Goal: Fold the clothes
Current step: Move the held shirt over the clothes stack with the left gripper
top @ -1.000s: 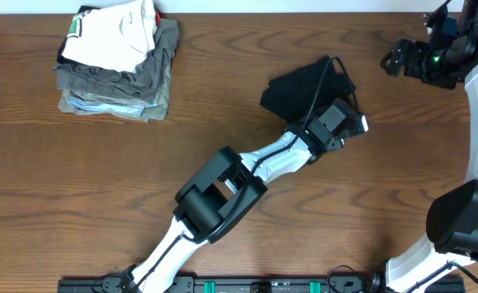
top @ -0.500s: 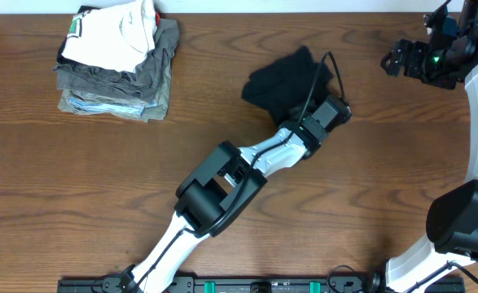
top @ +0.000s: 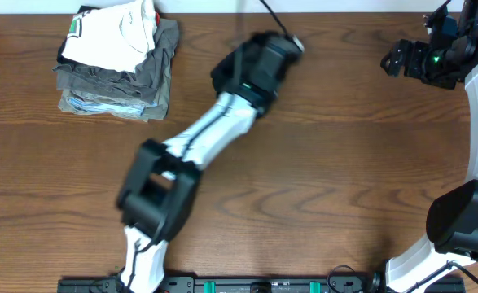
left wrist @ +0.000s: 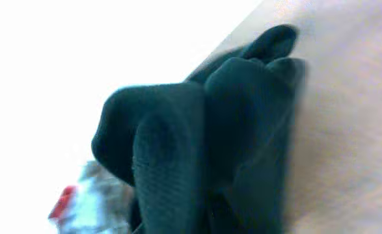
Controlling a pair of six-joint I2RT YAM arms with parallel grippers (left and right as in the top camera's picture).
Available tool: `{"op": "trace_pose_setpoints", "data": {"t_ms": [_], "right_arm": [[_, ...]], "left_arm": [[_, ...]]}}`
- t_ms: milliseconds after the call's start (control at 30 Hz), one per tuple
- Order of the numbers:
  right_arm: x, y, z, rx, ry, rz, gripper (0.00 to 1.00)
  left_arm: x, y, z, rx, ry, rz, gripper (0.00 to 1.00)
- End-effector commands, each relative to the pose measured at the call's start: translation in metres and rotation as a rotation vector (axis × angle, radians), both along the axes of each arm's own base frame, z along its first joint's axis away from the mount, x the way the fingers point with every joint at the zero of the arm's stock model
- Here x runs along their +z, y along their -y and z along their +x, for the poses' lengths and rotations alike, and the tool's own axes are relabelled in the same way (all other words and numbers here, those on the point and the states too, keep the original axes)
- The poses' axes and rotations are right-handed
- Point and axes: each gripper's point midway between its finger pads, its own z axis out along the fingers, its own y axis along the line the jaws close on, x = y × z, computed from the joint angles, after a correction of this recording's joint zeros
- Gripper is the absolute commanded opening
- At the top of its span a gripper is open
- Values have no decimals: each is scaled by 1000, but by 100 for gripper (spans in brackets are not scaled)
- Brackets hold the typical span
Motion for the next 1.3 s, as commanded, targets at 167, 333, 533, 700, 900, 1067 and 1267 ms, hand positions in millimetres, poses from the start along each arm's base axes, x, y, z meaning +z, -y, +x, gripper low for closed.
{"op": "trace_pose_setpoints", "data": {"t_ms": [167,333,533,700,900,1067,1267], "right_arm": [[-3,-8,1,30,-1,17,99],[-3,-9,1,31,-1,17,99],[-3,-10,1,35,-3,24,99],[-3,-13,-1,41,-11,26,99],[-5,-21,-2,57,-20,29,99],[-5,-35,-1,72,-23,36,99],[-4,-51,1,109,-12,33,99]], "left_arm": [[104,-67,20,139,217,-115,6],[147,-108,37,154,357,-15,6],[188,-166,53,204,503,150,6],[215,-237,59,316,598,197,6],[220,-307,64,323,621,211,6],[221,-372,60,421,656,239,6],[194,-422,60,508,627,189,6]]}}
